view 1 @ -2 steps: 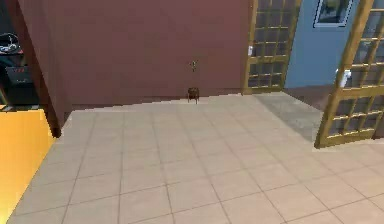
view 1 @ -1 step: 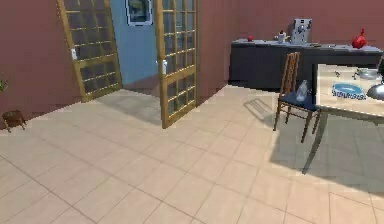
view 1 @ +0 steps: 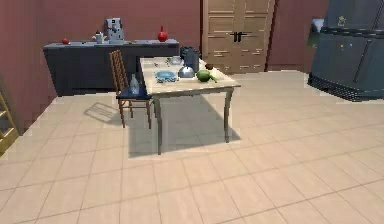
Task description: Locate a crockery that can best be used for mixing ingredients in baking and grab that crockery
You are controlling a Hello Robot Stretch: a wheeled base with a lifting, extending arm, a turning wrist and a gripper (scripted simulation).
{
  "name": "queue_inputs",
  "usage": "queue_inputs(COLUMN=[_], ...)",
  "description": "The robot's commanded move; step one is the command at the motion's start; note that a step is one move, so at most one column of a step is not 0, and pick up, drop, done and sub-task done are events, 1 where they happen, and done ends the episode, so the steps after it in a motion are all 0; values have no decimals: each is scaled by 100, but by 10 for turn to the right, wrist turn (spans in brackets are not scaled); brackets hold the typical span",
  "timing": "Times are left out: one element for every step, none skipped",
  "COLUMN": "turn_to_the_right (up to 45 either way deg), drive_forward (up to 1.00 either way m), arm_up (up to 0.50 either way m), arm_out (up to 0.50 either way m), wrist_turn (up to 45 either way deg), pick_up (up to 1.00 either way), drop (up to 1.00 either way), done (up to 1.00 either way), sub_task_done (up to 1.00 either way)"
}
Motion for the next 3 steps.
queue_inputs(turn_to_the_right=[270,0,0], drive_forward=[0,100,100], arm_up=[0,0,0], arm_out=[0,0,0], wrist_turn=[0,0,0], pick_up=[0,0,0], drop=[0,0,0], done=[0,0,0], sub_task_done=[0,0,0])
